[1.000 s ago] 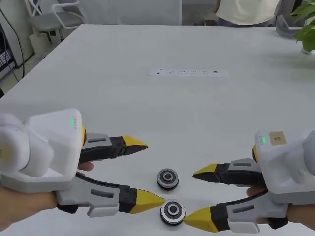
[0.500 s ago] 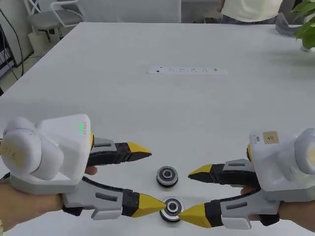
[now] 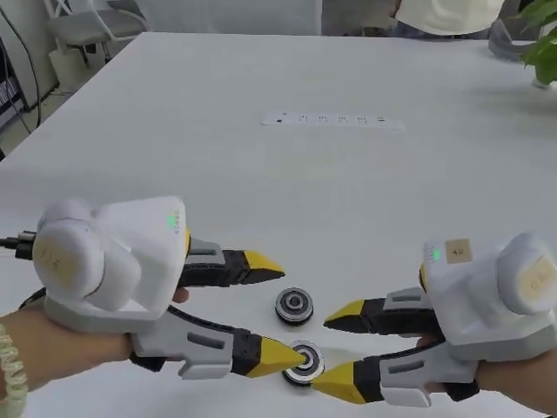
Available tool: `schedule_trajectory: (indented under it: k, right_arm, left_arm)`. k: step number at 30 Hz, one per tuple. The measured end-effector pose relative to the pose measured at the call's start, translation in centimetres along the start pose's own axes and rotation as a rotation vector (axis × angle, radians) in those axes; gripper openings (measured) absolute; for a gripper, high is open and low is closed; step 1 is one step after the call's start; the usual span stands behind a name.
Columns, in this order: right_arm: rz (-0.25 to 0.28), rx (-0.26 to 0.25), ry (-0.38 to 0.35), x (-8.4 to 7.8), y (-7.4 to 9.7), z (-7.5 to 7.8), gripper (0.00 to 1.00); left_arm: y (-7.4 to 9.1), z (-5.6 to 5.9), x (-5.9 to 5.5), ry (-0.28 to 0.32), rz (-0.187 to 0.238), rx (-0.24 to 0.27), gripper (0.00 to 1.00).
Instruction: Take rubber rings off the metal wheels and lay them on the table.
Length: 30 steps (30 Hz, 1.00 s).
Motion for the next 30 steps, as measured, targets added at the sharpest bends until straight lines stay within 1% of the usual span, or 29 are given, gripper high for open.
schedule_trajectory:
  k: [3,5,7,8,11,14,15,17,21,25,30]
  right_arm:
    - [0.008,-0.011,-0.020,-0.1,-0.1,0.2,0.34]
    - [0.010,-0.012,-0.036,-0.3,-0.1,0.3,0.32]
    - [0.008,-0.007,-0.042,-0.3,-0.2,0.2,0.32]
    - [0.004,-0.005,-0.043,-0.4,-0.3,0.2,0.32]
    - [-0.006,-0.001,-0.041,-0.6,-0.4,0.2,0.31]
    - [-0.016,-0.002,-0.042,-0.9,-0.4,0.2,0.30]
    - [-0.021,-0.003,-0.042,-0.9,-0.5,0.3,0.29]
    - [-0.027,-0.003,-0.039,-1.1,-0.5,0.3,0.28]
    - [-0.041,0.000,-0.029,-1.3,-0.6,0.2,0.26]
    - [-0.058,0.003,-0.020,-1.5,-0.7,0.0,0.25]
    - [-0.064,0.003,-0.018,-1.7,-0.9,0.0,0.23]
  left_arm:
    - [-0.5,-0.1,-0.1,-0.014,-0.006,-0.014,0.42]
    - [-0.8,0.0,-0.3,-0.050,-0.010,-0.028,0.37]
    - [-1.1,0.1,-0.7,-0.065,-0.029,-0.045,0.31]
    - [-1.2,0.1,-0.9,-0.066,-0.029,-0.049,0.29]
    - [-1.7,0.0,-1.5,-0.037,-0.018,-0.049,0.27]
    - [-2.2,0.1,-2.1,-0.025,-0.021,-0.041,0.20]
    - [-2.3,0.2,-2.2,-0.023,-0.018,-0.039,0.19]
    - [-2.5,0.6,-2.4,0.005,-0.009,-0.058,0.20]
    - [-2.9,1.1,-3.2,0.011,-0.012,-0.073,0.19]
    - [-2.9,0.9,-3.9,0.027,-0.019,-0.067,0.19]
    - [-2.9,0.7,-4.3,0.035,-0.024,-0.061,0.17]
Point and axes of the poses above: the centre of the closed fingertips' face, and the gripper's own axes: y roughly backward along the fingers, z roughly to its right, x roughly out of its top, the point moved 7 cm from there along y, roughly backward along the fingers, and after that the axes turned 4 degrees about z, right-handed, at the moved point
